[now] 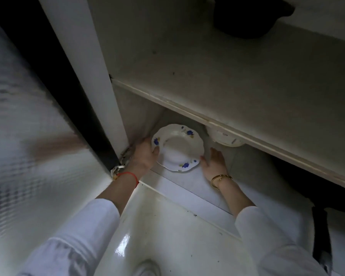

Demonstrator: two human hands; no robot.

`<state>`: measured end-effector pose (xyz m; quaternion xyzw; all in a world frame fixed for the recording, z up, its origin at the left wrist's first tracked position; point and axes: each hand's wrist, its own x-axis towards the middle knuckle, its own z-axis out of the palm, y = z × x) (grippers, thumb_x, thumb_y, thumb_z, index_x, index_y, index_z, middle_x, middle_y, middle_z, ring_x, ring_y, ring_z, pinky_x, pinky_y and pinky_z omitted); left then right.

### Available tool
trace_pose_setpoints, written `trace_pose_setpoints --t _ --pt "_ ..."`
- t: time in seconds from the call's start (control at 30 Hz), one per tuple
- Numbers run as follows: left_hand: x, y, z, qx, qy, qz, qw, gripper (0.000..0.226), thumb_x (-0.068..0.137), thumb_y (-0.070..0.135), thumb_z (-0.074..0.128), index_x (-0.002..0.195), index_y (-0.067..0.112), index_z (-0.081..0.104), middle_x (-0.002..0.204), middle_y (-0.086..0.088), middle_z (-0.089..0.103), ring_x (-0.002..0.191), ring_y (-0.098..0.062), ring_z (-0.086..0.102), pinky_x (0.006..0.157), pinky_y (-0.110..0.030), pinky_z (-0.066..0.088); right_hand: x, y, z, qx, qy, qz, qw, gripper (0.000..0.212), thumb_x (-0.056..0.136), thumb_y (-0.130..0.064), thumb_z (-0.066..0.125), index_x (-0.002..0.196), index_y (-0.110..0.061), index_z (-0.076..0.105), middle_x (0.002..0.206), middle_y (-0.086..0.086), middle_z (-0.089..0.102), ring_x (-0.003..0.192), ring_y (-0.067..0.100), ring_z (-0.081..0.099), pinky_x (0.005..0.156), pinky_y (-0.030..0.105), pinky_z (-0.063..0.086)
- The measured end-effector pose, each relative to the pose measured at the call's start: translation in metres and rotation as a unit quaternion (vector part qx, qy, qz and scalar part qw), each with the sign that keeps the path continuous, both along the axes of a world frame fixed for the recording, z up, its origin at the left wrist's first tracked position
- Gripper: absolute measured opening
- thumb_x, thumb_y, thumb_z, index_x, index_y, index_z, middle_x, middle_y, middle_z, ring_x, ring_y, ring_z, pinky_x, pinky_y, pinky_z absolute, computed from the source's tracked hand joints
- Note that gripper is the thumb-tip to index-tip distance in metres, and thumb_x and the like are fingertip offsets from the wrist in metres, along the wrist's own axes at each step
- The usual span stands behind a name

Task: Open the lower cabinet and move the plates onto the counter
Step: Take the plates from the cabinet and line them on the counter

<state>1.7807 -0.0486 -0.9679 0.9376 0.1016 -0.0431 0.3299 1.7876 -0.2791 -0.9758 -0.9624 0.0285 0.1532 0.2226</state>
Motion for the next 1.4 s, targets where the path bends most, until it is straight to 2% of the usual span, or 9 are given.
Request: trace_pose_setpoints --t 0.1,0.2,0.37,0.6,0.77,1.0,1.13,1.23,1.4 --pt "0.010 -0.002 -0.005 -0.022 0.024 0.017 0.999 0.048 0.092 0.015 0.055 0.137 0.001 0.043 0.135 -0.021 0.054 0.124 -0.035 0.052 0.100 -0.032 0.040 0.012 0.003 -0.003 -0.001 0.018 -0.007 1.000 0.064 0.099 -0.036 0.039 0.148 -0.001 0.018 0.157 0.017 0.020 0.145 0.032 0.016 0.118 0.037 0.014" --pt "0.015 -0.002 -0.010 -0.009 0.043 0.012 0.999 0.050 0.093 0.014 0.055 0.139 0.003 0.040 0.137 -0.019 0.053 0.125 -0.035 0.051 0.101 -0.033 0.039 0.018 0.007 -0.010 -0.021 0.030 0.005 0.999 0.060 0.097 -0.036 0.041 0.143 0.000 0.027 0.151 0.016 0.031 0.141 0.032 0.025 0.116 0.042 0.019" --pt "0.016 0.001 -0.014 -0.015 0.035 0.015 0.999 0.046 0.087 0.002 0.054 0.133 0.003 0.049 0.132 -0.020 0.056 0.121 -0.035 0.053 0.098 -0.031 0.039 0.012 0.011 -0.020 -0.008 0.039 0.005 0.999 0.050 0.095 -0.030 0.048 0.136 -0.003 0.037 0.141 0.016 0.042 0.136 0.033 0.031 0.115 0.044 0.022" --pt "0.010 0.005 -0.023 -0.026 0.058 0.007 0.998 0.034 0.091 0.009 0.052 0.125 0.006 0.054 0.127 -0.017 0.061 0.116 -0.035 0.056 0.092 -0.030 0.042 0.011 0.012 -0.023 0.042 0.031 -0.010 0.999 0.047 0.094 -0.023 0.049 0.136 -0.003 0.038 0.140 0.017 0.043 0.136 0.033 0.032 0.115 0.044 0.022" --pt "0.002 0.001 -0.031 -0.074 0.055 0.026 0.995 0.033 0.090 0.009 0.055 0.122 0.008 0.059 0.123 -0.015 0.064 0.115 -0.034 0.057 0.094 -0.034 0.045 0.007 0.013 -0.024 0.074 0.020 -0.018 0.997 0.046 0.095 -0.018 0.049 0.137 -0.002 0.038 0.141 0.017 0.042 0.137 0.034 0.031 0.115 0.045 0.022" --pt "-0.010 -0.003 -0.028 -0.192 0.044 0.076 0.977 0.041 0.083 -0.009 0.052 0.121 0.001 0.059 0.120 -0.018 0.065 0.117 -0.034 0.057 0.099 -0.043 0.047 -0.012 0.012 -0.026 0.145 -0.001 -0.046 0.988 0.044 0.094 -0.014 0.051 0.135 -0.002 0.040 0.144 0.016 0.043 0.141 0.035 0.027 0.119 0.042 0.014" --pt "-0.034 -0.003 -0.023 -0.216 0.013 0.079 0.973 0.042 0.081 -0.013 0.054 0.120 -0.001 0.060 0.112 -0.015 0.068 0.111 -0.031 0.061 0.086 -0.028 0.046 -0.038 0.012 -0.024 0.191 -0.013 -0.074 0.979 0.044 0.093 -0.014 0.053 0.136 -0.006 0.042 0.141 0.015 0.046 0.138 0.034 0.032 0.115 0.039 0.026" --pt "-0.053 -0.002 -0.011 -0.211 -0.007 0.077 0.974 0.042 0.082 -0.010 0.057 0.122 0.002 0.060 0.109 -0.010 0.068 0.109 -0.028 0.061 0.074 -0.017 0.039 -0.056 0.014 -0.017 0.209 -0.010 -0.073 0.975 0.049 0.094 -0.015 0.052 0.141 -0.008 0.037 0.146 0.012 0.041 0.142 0.033 0.025 0.118 0.043 0.018" --pt "-0.092 0.001 0.024 -0.202 -0.027 0.058 0.977 0.049 0.085 -0.004 0.060 0.133 0.008 0.055 0.127 -0.007 0.063 0.119 -0.022 0.057 0.101 -0.027 0.042 -0.087 0.011 0.009 0.244 -0.013 -0.081 0.966 0.053 0.095 -0.016 0.052 0.145 -0.013 0.033 0.150 0.009 0.038 0.143 0.029 0.025 0.117 0.042 0.024"
